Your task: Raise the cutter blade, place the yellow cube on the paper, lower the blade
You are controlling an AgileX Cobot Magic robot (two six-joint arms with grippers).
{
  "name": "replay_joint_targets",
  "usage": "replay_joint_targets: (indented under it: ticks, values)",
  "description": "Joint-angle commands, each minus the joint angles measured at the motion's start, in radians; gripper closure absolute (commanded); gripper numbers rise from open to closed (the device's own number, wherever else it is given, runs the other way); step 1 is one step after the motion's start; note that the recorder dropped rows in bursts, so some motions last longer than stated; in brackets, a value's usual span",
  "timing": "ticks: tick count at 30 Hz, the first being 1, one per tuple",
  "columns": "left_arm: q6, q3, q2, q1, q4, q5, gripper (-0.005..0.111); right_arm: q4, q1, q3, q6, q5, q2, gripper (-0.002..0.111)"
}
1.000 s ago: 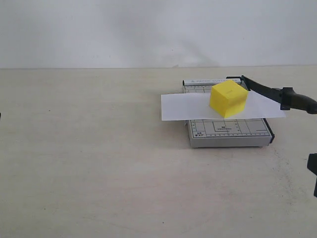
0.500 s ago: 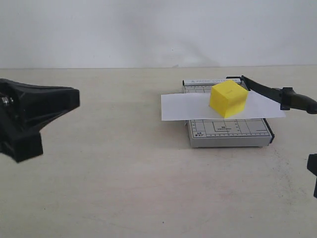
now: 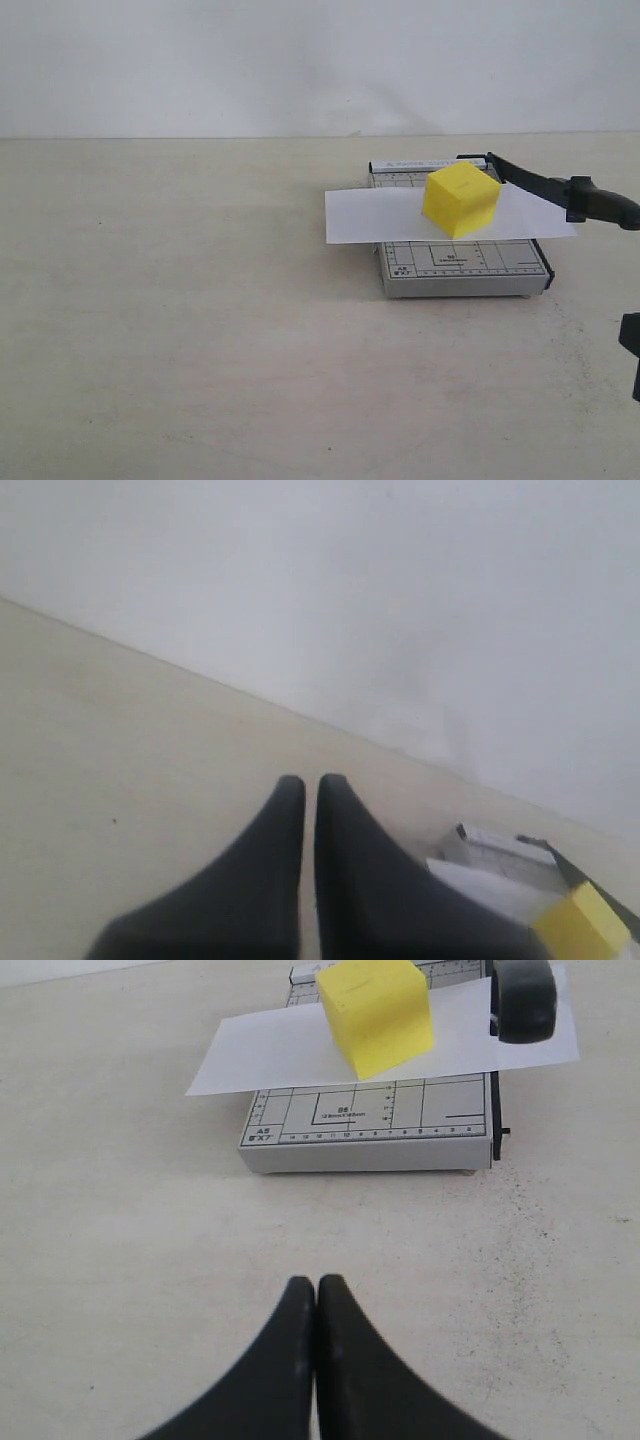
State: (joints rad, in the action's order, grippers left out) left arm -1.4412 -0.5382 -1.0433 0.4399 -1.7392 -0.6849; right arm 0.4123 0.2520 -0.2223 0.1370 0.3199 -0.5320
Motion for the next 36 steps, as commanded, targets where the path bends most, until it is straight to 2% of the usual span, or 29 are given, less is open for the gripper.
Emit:
replay_joint_targets:
  ticks: [1, 2, 4, 6, 8, 11, 15, 22, 26, 31, 36]
  values:
    - [0.054, -0.029, 0.087, -0.092, -0.005, 0.153, 0.102, 0.007, -0.002, 0.002, -0.001, -0.001, -0.002, 0.108]
    - [0.054, -0.029, 0.109, -0.158, -0.005, 0.212, 0.102, 0.01, -0.002, 0.002, -0.001, -0.001, -0.002, 0.108]
    - [0.045, -0.04, 0.164, -0.228, -0.005, 0.276, 0.102, 0.01, -0.002, 0.002, -0.001, -0.001, -0.002, 0.108]
    - [0.035, -0.053, 0.24, -0.253, -0.005, 0.35, 0.102, 0.01, -0.002, 0.002, -0.001, -0.001, -0.002, 0.108]
    - [0.0, -0.061, 0.394, -0.258, -0.005, 0.426, 0.102, 0.009, -0.002, 0.002, -0.001, -0.005, -0.002, 0.108]
    - [-0.06, -0.055, 0.548, -0.261, -0.005, 0.416, 0.102, 0.009, -0.002, 0.002, -0.001, -0.007, -0.002, 0.108]
    - [-0.055, 0.041, 0.695, -0.3, 0.085, 0.397, 0.102, 0.009, -0.002, 0.002, -0.001, -0.009, -0.002, 0.108]
    - [-0.021, 0.301, 0.717, -0.301, 0.098, 0.637, 0.102, 0.009, -0.002, -0.005, 0.001, -0.051, -0.002, 0.108]
    - [0.029, 0.443, 0.717, -0.301, 0.098, 0.719, 0.102, -0.001, -0.002, -0.1, 0.045, -0.068, 0.0, 0.108]
    - [0.065, 0.538, 0.731, -0.315, 0.098, 0.727, 0.102, -0.104, -0.002, -0.262, 0.221, -0.155, -0.028, 0.108]
    - [0.026, 0.538, 0.813, -0.412, 0.169, 0.642, 0.102, -0.25, -0.039, -0.36, 0.202, -0.172, -0.252, 0.108]
